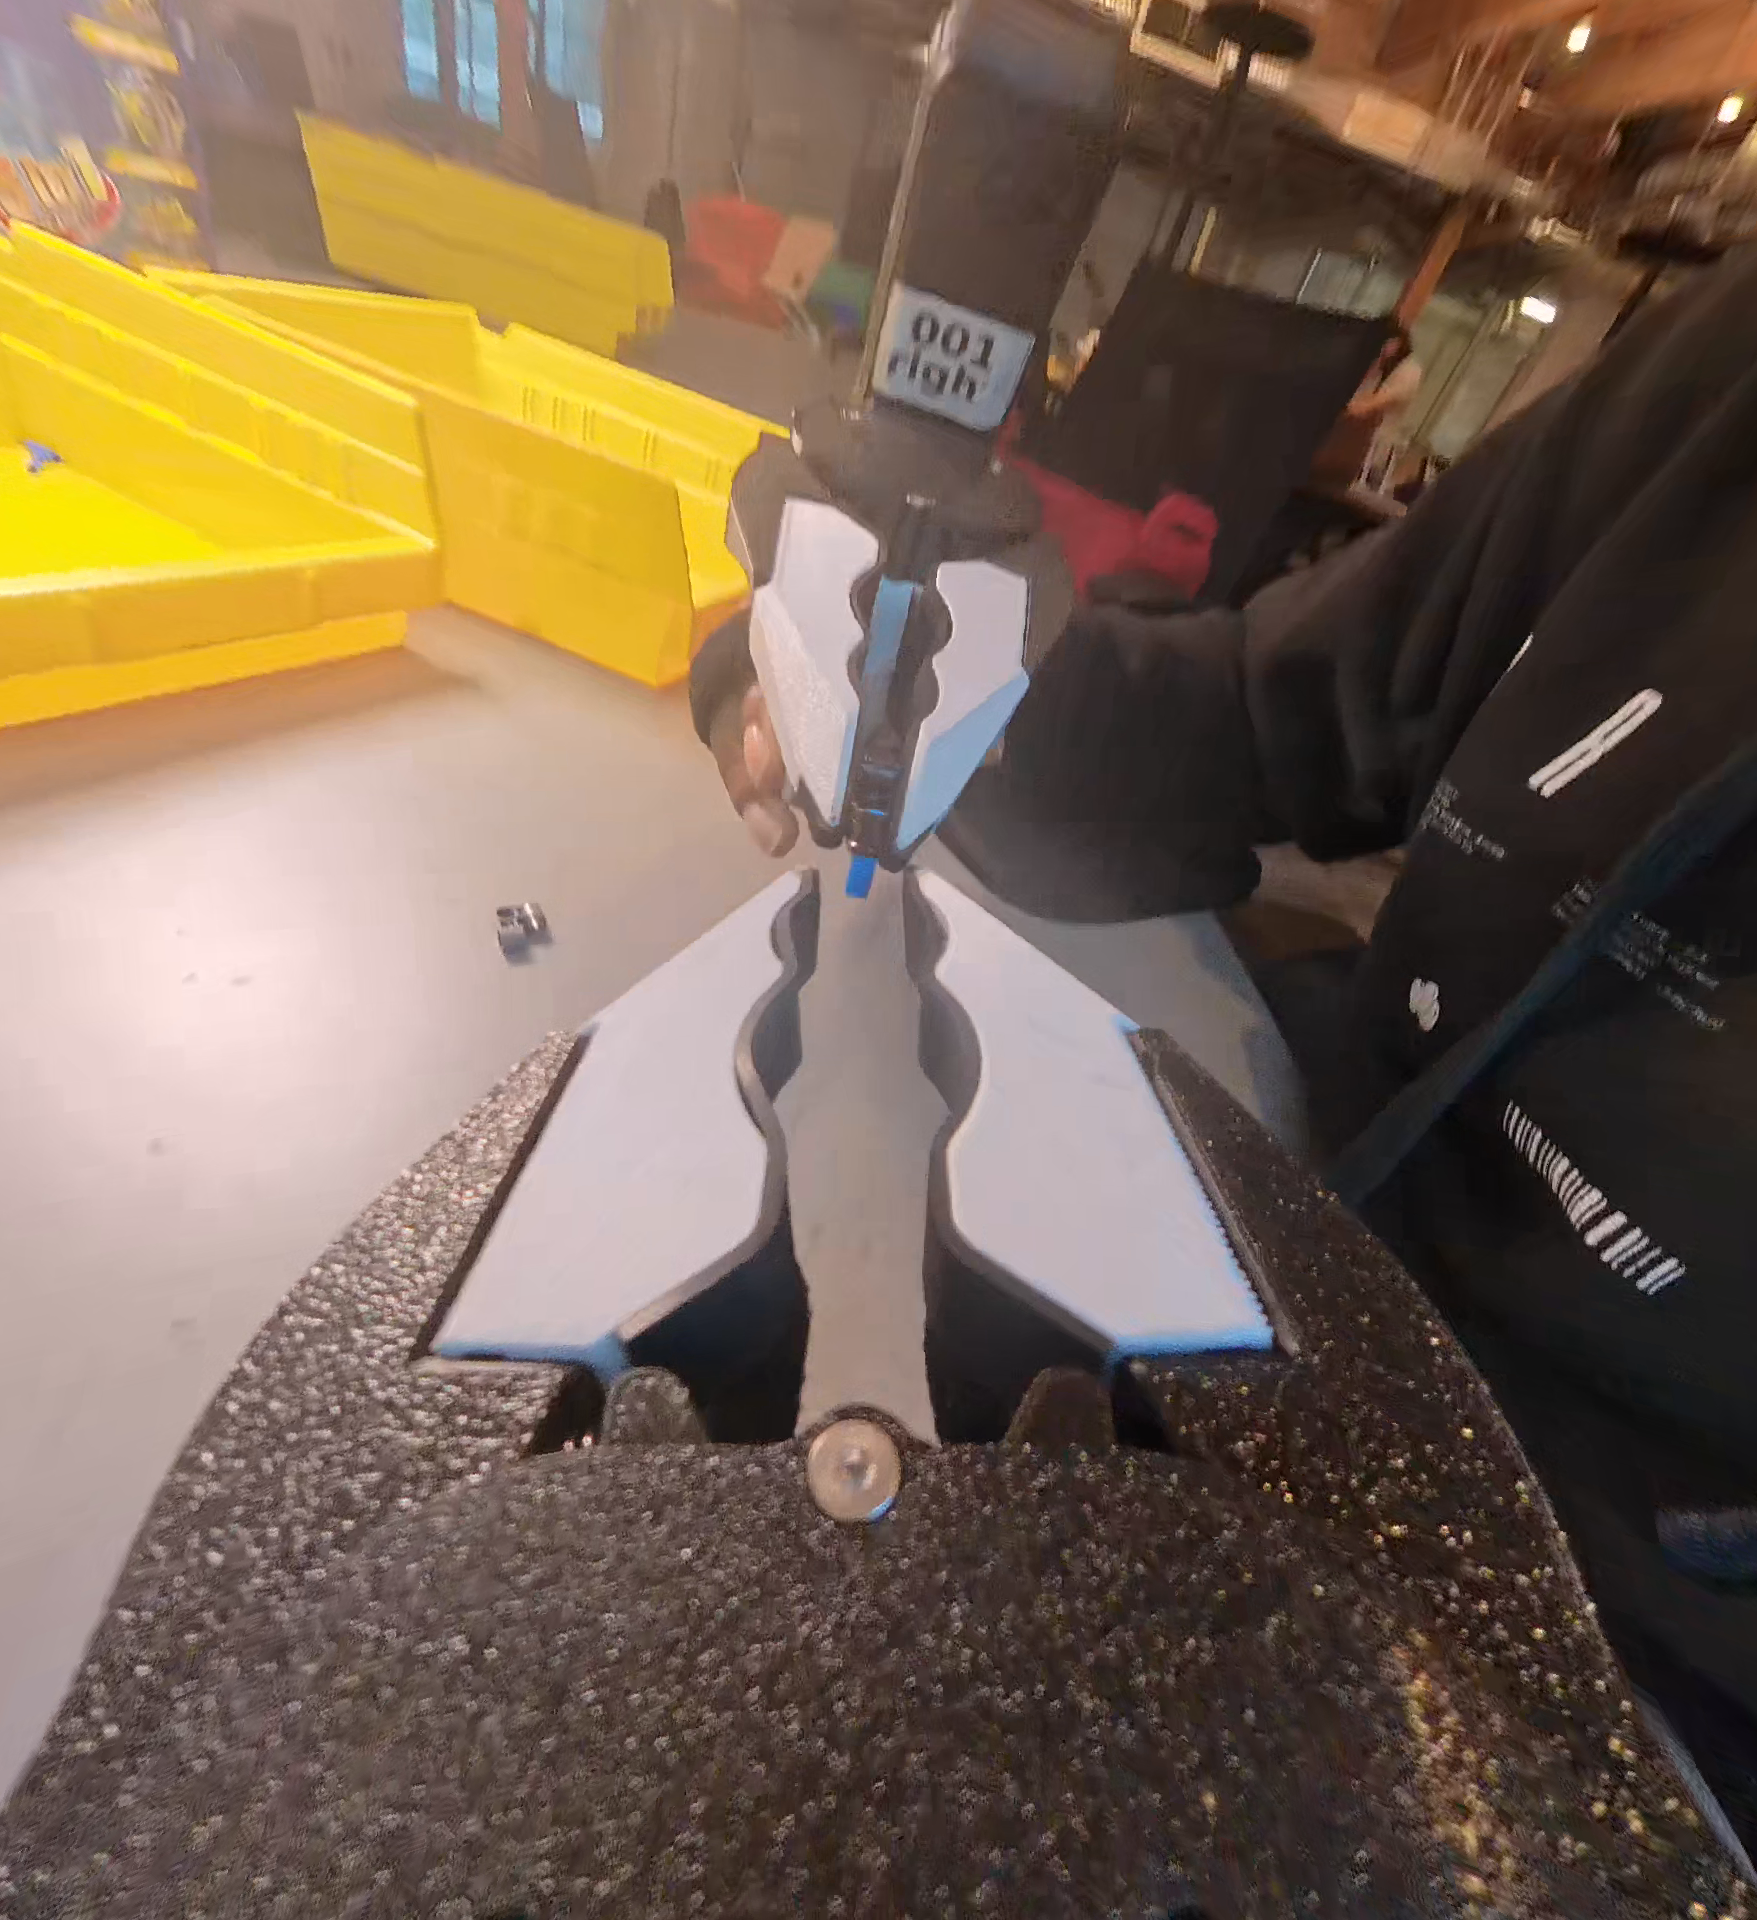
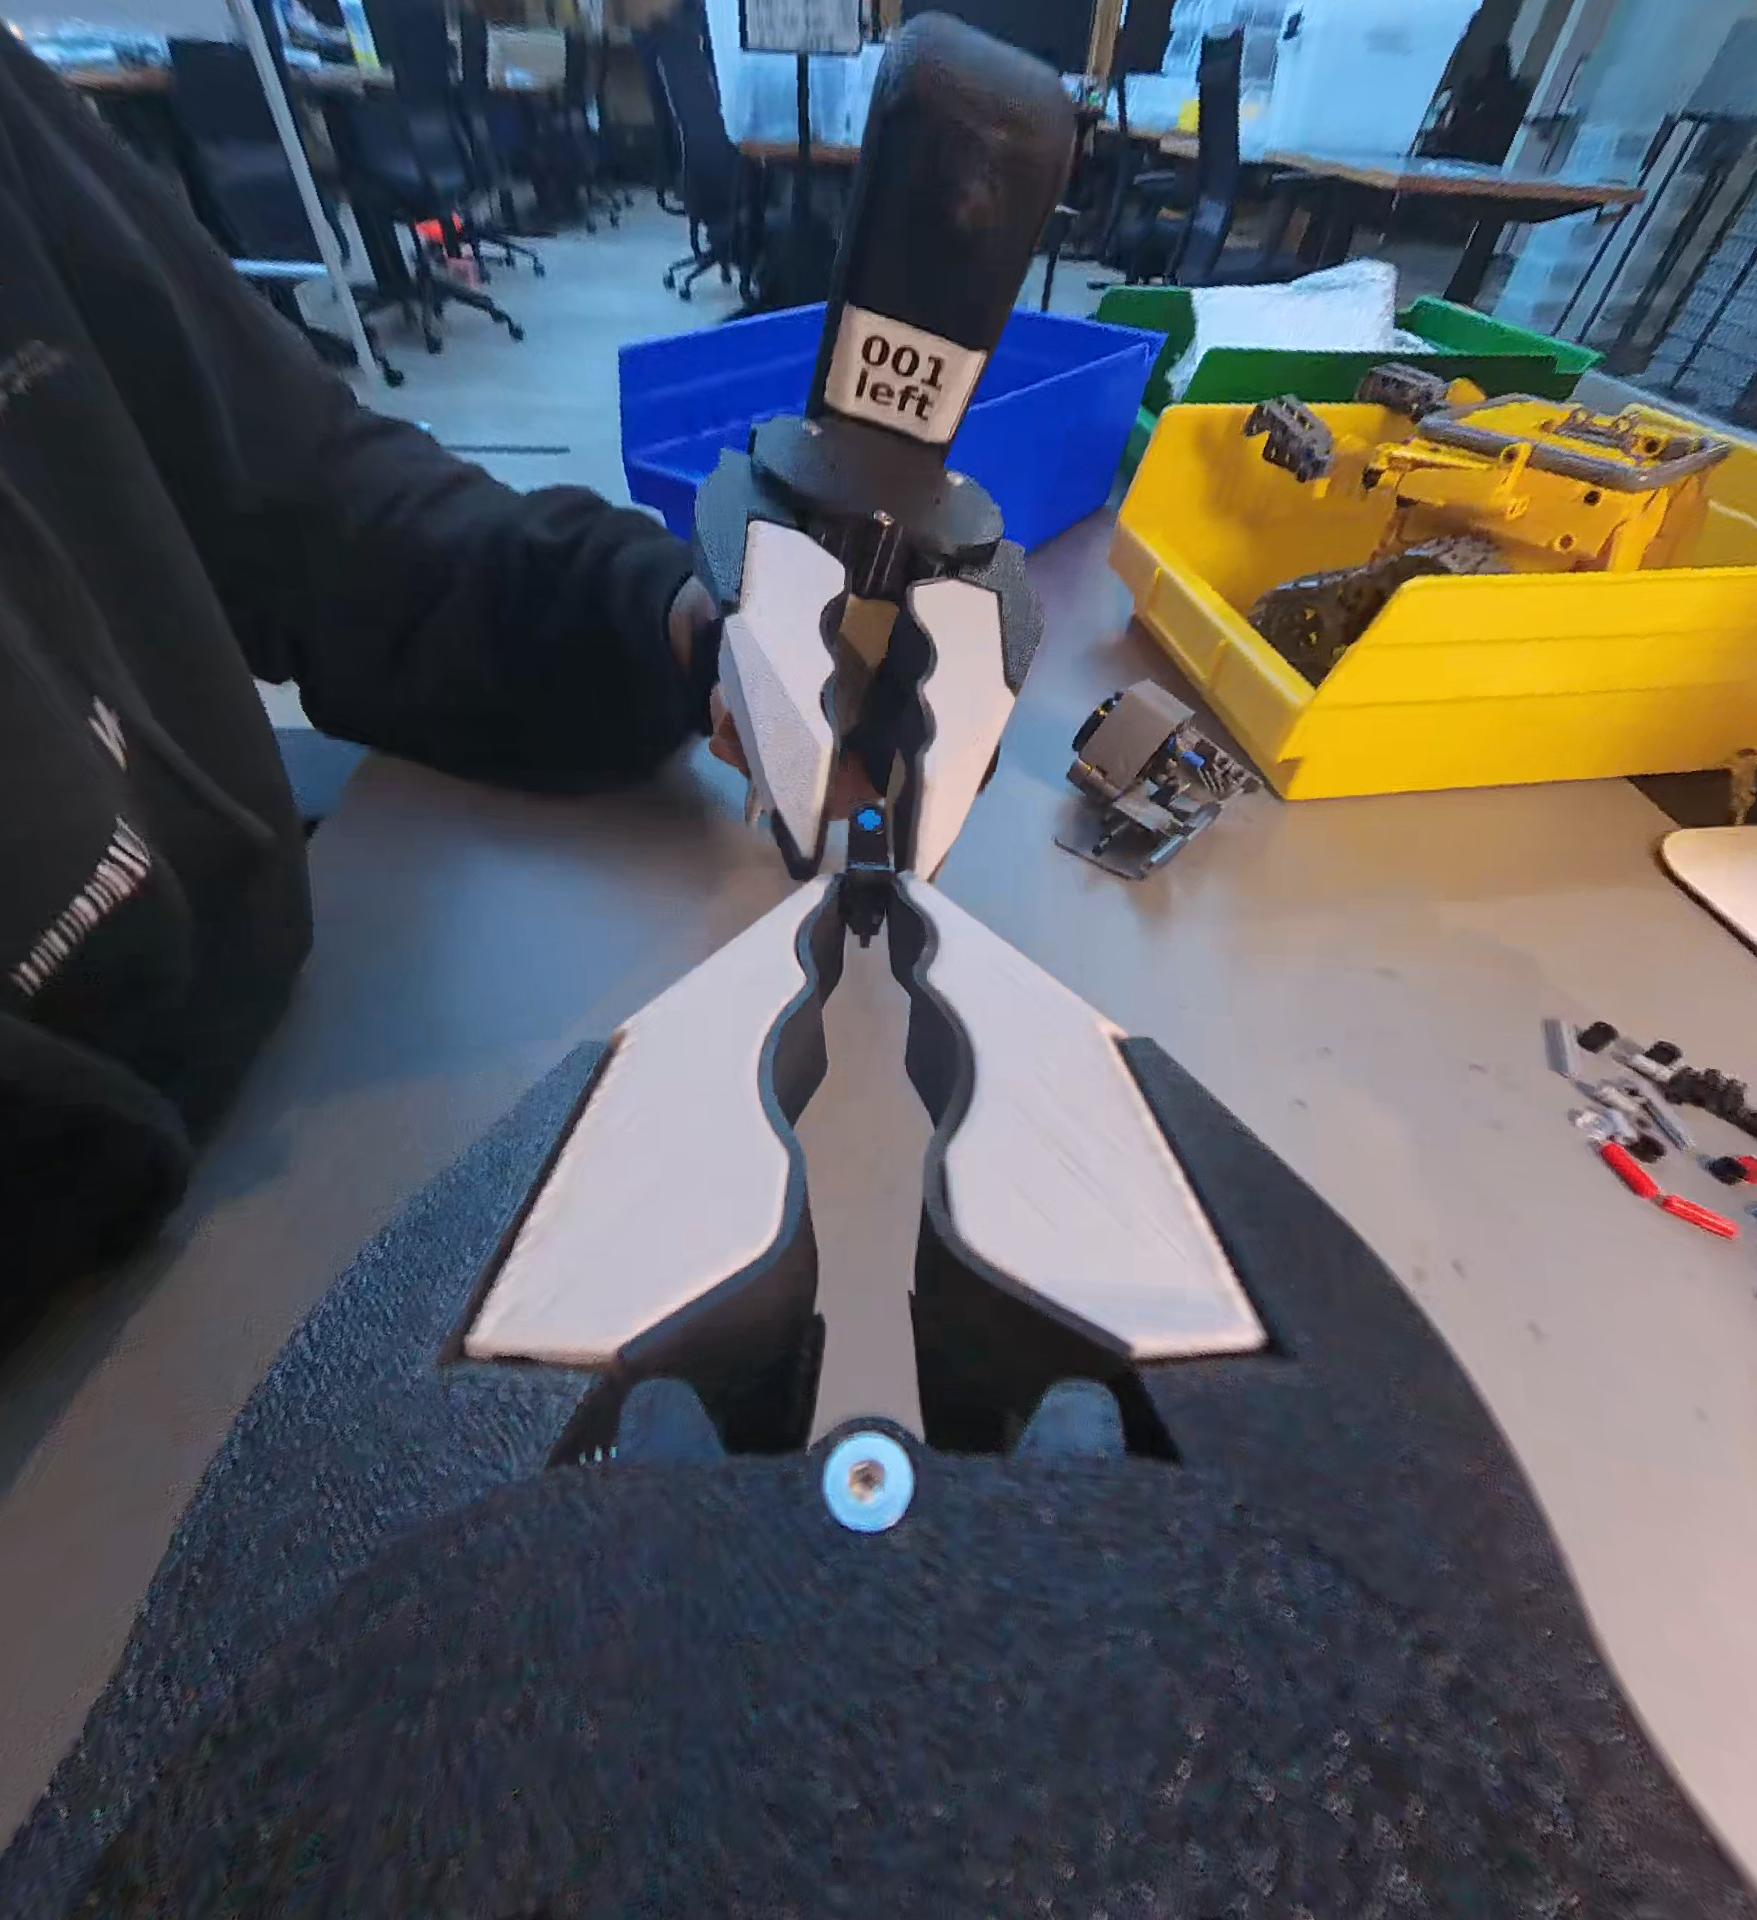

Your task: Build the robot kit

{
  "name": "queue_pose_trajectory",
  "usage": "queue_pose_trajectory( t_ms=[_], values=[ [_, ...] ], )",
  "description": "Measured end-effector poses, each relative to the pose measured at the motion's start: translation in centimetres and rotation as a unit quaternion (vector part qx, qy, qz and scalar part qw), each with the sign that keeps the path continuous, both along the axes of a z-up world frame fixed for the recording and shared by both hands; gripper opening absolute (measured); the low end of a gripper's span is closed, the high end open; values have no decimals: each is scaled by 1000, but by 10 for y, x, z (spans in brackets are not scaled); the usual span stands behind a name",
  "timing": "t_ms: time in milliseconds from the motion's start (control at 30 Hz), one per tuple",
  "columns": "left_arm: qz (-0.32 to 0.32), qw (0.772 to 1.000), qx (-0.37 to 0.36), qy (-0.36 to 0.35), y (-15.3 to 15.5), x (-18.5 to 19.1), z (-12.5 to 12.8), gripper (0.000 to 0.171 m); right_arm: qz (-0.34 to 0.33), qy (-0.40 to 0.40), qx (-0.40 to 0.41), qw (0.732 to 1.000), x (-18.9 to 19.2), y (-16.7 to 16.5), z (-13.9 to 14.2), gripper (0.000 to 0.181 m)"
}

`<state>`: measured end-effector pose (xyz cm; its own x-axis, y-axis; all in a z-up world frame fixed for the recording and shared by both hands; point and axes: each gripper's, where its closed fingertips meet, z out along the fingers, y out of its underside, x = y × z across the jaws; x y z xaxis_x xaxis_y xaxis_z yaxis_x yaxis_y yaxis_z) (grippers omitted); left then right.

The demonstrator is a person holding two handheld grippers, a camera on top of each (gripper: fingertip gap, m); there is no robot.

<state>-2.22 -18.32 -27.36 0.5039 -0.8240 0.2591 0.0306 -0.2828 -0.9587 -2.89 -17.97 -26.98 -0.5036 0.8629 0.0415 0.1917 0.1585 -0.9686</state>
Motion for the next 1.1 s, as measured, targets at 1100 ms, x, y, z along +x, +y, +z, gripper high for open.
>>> queue_pose_trajectory(
  t_ms=[1100],
  values=[
    [-1, 986, 4, 169, -1, 10, -48, 8, 25, -40, 31, 998, 5, -6, -35, 8]
  ],
)
